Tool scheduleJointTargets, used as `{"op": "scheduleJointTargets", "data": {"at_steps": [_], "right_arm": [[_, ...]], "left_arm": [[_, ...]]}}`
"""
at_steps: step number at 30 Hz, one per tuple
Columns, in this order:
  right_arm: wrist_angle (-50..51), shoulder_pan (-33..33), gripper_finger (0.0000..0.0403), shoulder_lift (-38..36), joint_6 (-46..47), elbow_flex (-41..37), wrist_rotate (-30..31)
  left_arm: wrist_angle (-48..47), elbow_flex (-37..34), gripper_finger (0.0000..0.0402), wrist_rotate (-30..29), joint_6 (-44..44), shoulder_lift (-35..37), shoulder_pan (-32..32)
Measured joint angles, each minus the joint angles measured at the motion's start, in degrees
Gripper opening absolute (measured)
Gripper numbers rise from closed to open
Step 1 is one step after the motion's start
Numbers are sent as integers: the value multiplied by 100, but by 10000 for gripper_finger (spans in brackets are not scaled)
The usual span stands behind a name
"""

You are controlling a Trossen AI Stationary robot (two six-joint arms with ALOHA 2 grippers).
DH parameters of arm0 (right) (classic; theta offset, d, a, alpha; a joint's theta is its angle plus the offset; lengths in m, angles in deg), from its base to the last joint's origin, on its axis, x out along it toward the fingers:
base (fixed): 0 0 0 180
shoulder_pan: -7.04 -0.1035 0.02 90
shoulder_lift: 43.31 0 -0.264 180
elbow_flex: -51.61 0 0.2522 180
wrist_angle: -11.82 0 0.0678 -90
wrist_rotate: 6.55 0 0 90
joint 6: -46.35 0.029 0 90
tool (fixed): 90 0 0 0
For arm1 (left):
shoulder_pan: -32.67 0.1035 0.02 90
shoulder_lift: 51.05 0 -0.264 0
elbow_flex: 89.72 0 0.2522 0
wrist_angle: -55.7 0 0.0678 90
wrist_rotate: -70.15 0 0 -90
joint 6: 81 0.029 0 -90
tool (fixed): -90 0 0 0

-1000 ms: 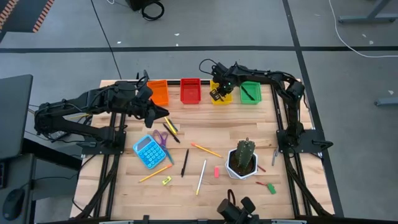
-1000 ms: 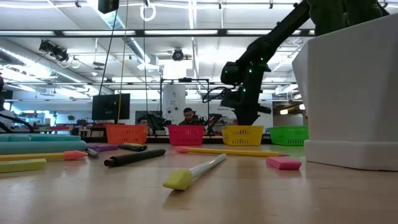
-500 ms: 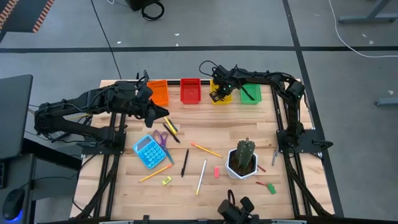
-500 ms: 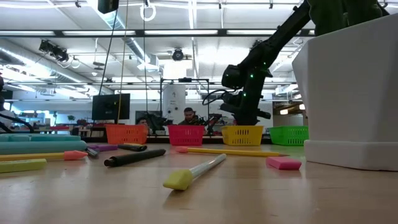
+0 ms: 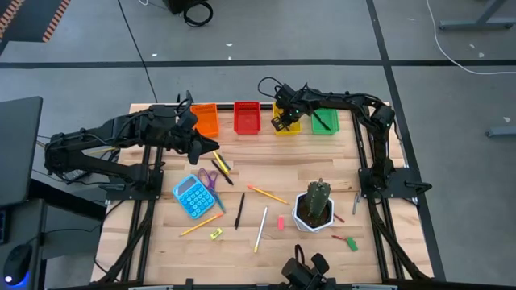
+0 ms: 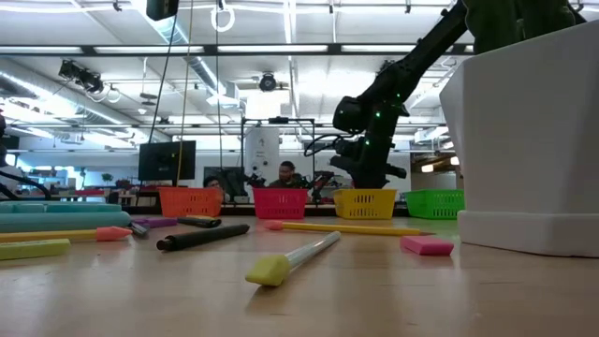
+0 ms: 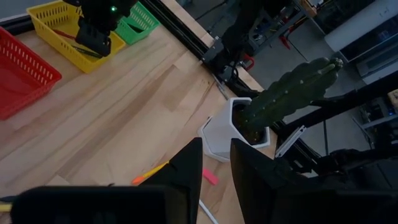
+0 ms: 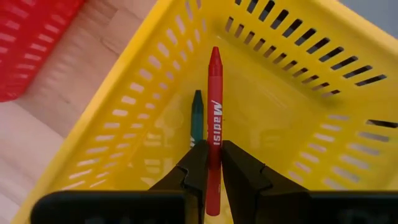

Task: Sort crayons/erasers/pens/pencils in bins
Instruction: Put the top red crayon into the yellow bin, then put the top yellow pencil into the red bin

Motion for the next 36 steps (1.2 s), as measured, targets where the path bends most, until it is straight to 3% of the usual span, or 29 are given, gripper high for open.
{"op": "scheduleJointTargets", "data": {"at_steps": [20,31,36], "right_arm": [[-114,117,54,68,247,-7,-207],[317,88,106,-41,361,30,-319],[731,71,108,-552,128,356,-337]], "left_arm": [[240,1,91,-199,16,0,0],[222,1,97,-490,776,-190,16],[475,5,98,90,1437,-253,186]]}}
